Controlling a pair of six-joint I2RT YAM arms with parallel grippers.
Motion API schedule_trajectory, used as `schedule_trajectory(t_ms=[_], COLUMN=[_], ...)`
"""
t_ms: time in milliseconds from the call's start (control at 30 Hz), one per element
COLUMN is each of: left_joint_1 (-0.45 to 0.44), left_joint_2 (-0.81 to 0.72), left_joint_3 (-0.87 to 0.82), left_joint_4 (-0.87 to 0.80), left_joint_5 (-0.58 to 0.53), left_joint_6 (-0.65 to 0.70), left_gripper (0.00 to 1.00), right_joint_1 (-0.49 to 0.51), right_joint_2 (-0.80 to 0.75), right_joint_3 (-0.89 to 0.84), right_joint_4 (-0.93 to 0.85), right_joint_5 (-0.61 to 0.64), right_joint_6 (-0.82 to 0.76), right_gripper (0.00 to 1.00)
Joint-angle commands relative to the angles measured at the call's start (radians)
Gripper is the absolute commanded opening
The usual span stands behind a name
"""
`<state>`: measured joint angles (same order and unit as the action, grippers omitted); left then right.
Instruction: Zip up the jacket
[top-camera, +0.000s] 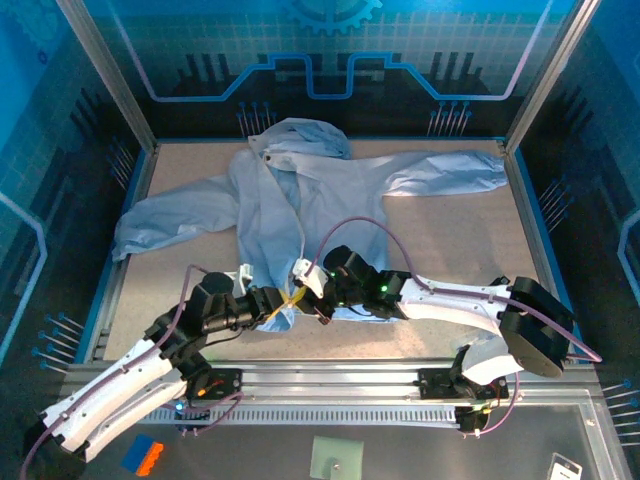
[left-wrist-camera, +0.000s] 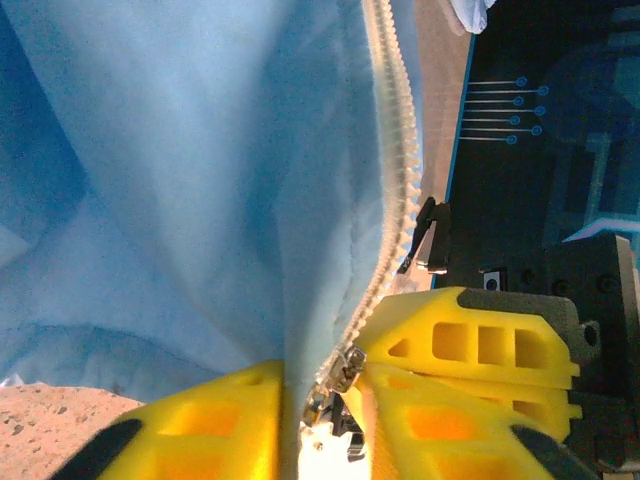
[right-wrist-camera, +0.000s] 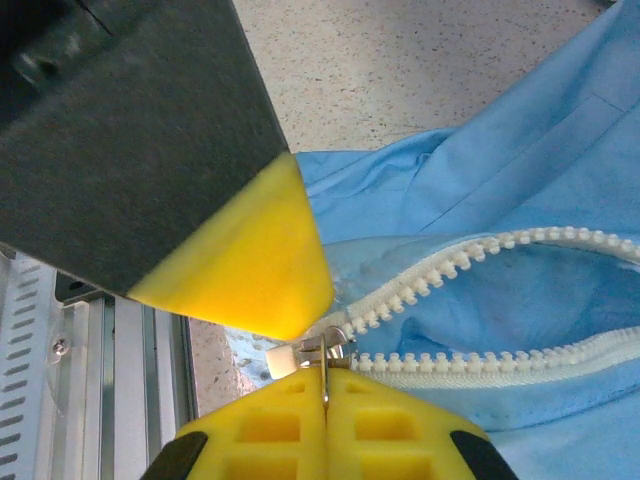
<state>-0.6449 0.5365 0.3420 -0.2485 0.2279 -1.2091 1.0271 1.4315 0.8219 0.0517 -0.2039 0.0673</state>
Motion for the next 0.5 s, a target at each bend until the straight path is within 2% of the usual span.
schedule_trajectory(t_ms=[0, 100, 300, 467], left_joint_1=[0.002, 0.001, -0.002, -0.032], left_joint_2=[-0.006, -0.001, 0.022, 0.094], left_joint_3=[-0.018, -0.024, 0.005, 0.100], left_joint_4=[0.050, 0.065, 0.041, -0.085], left_joint_5=[-0.013, -0.010, 0.009, 0.022], left_joint_6=[-0.008, -0.007, 0.050, 0.171], left_gripper=[0.18, 0.01, 0.00, 0.00], right_joint_1=[0.017, 0.019, 0.018, 0.014], right_joint_2=[0.007, 0.006, 0.026, 0.070], right_joint_3=[-0.003, -0.006, 0.023, 0.132], right_joint_4=[0.047, 0.050, 0.006, -0.137], right_joint_5=[-0.002, -0.007, -0.040, 0.041], right_joint_6=[0.015, 0.014, 0.003, 0.007], right_gripper=[0.00, 0.00, 0.00, 0.00])
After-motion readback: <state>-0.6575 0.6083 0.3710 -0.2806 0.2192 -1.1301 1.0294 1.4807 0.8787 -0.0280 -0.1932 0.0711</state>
